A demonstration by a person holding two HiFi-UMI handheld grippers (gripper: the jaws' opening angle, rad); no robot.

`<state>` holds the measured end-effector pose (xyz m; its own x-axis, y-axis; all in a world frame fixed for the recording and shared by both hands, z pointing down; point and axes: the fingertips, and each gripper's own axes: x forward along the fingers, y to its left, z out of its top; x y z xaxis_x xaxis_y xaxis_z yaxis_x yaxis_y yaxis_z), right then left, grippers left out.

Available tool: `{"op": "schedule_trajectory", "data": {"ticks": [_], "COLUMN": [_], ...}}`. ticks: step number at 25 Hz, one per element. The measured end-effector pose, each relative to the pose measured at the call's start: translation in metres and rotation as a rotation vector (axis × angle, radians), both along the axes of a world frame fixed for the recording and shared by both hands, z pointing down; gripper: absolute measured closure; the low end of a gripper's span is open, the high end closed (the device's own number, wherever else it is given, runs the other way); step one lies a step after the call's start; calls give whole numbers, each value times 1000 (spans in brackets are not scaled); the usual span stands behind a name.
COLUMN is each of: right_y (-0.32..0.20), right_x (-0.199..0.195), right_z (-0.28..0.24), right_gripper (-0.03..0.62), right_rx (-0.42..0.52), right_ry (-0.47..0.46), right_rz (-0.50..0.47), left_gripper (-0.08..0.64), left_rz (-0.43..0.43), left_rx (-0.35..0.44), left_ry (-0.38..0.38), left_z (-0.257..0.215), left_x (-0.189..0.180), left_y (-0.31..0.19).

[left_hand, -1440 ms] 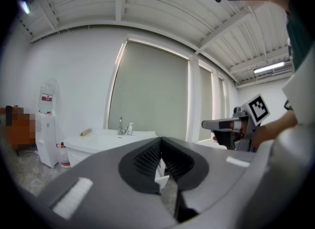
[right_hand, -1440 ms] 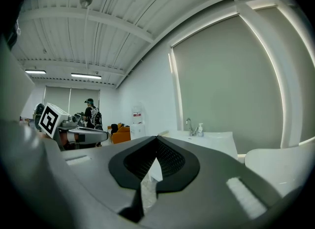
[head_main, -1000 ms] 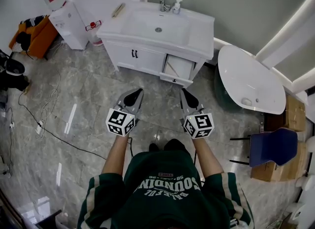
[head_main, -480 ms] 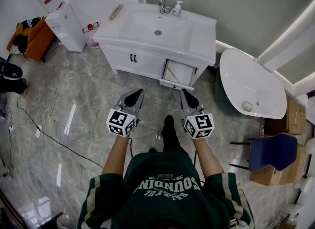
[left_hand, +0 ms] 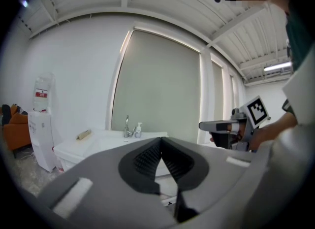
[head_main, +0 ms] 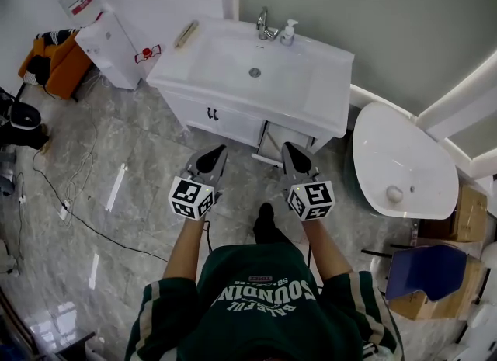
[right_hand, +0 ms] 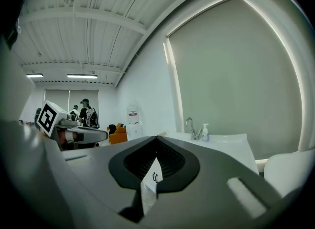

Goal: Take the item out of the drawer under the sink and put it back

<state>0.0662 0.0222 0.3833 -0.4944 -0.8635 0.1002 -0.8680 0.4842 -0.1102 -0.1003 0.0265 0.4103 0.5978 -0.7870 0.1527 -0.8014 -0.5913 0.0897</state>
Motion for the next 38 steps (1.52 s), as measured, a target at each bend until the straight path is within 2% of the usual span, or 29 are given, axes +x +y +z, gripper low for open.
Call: {"op": "schedule_trajectory", "data": {"ticks": [5, 12, 22, 38], "right_y": [-62, -121, -146, -154], "right_x": [18, 35, 32, 35], "right_z": [-10, -19, -15, -1], "right_gripper": [591, 591, 591, 591], "right_rx": [12, 24, 18, -2], "right_ry": [5, -2, -1, 21], "right_rz": [-25, -75, -81, -87], "left_gripper": [509, 509, 509, 509], "left_rz": [-48, -69, -2, 30], "left_rx": [9, 3, -12, -40], "left_ry": [1, -6, -13, -1], "left_z": [-8, -9, -3, 12], "left_x": [14, 42, 58, 65], "left_y": [-55, -102, -138, -155]}}
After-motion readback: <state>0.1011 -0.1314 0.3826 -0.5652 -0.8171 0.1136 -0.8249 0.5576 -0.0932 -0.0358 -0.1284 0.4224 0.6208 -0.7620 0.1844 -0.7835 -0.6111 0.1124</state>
